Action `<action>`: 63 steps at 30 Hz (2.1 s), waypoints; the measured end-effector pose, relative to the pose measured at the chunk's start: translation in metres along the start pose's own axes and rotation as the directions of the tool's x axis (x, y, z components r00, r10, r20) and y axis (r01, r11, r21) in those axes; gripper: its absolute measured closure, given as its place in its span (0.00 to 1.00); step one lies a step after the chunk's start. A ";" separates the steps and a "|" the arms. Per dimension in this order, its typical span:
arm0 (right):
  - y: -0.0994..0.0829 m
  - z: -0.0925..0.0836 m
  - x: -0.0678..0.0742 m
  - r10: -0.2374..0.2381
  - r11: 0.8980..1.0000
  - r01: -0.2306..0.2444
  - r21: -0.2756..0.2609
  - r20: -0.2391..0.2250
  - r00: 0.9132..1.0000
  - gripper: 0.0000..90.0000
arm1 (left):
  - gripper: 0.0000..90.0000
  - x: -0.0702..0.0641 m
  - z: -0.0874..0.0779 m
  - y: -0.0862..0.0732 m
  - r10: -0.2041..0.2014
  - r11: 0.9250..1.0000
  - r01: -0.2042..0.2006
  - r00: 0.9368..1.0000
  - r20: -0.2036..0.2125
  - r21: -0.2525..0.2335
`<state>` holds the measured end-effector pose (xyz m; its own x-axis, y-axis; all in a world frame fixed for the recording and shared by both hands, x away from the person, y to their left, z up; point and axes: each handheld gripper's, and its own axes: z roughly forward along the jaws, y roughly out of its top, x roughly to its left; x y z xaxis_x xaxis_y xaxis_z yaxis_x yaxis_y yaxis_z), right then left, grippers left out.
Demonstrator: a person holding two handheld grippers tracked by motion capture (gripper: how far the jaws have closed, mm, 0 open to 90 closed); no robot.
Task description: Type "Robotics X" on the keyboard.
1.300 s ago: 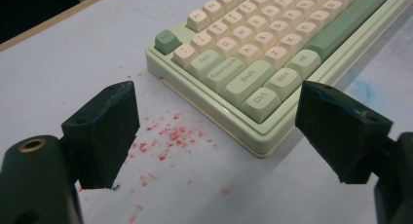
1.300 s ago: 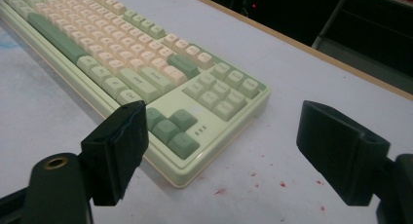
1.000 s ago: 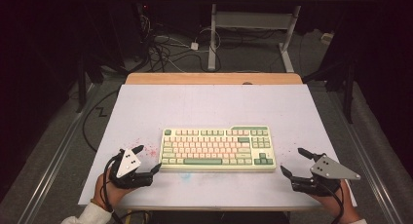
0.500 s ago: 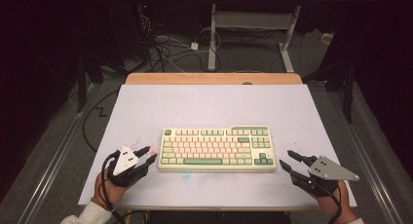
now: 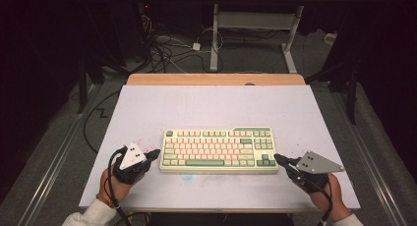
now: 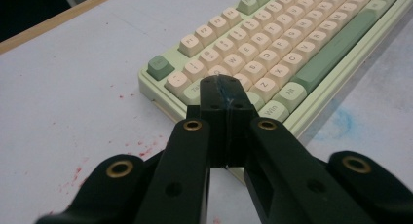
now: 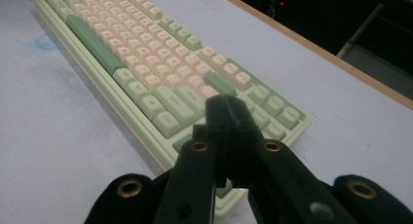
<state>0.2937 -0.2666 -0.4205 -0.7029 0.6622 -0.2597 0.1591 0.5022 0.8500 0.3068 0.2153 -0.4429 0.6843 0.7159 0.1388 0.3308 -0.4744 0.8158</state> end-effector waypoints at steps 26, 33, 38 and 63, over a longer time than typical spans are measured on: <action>0.016 0.085 0.017 -0.015 0.980 0.031 0.197 -0.082 0.996 1.00 | 0.98 -0.006 0.049 0.043 0.065 0.996 -0.069 0.994 0.085 0.050; 0.016 0.088 0.019 -0.018 0.976 0.035 0.215 -0.079 0.997 1.00 | 0.98 -0.008 0.056 0.046 0.066 0.995 -0.072 0.993 0.096 0.062; 0.013 0.090 0.020 -0.010 0.973 0.028 0.230 -0.079 0.997 1.00 | 0.98 -0.010 0.061 0.049 0.090 0.991 -0.099 0.991 0.098 0.085; 0.013 0.090 0.021 -0.015 0.973 0.033 0.228 -0.076 0.997 1.00 | 0.98 -0.018 0.103 0.072 0.126 0.973 -0.154 0.979 0.160 0.174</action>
<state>0.3432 -0.1962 -0.4561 -0.7561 0.6100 -0.2371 0.2900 0.6370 0.7142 0.3848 0.1155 -0.4446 0.8156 0.5591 0.1489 0.3296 -0.6605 0.6746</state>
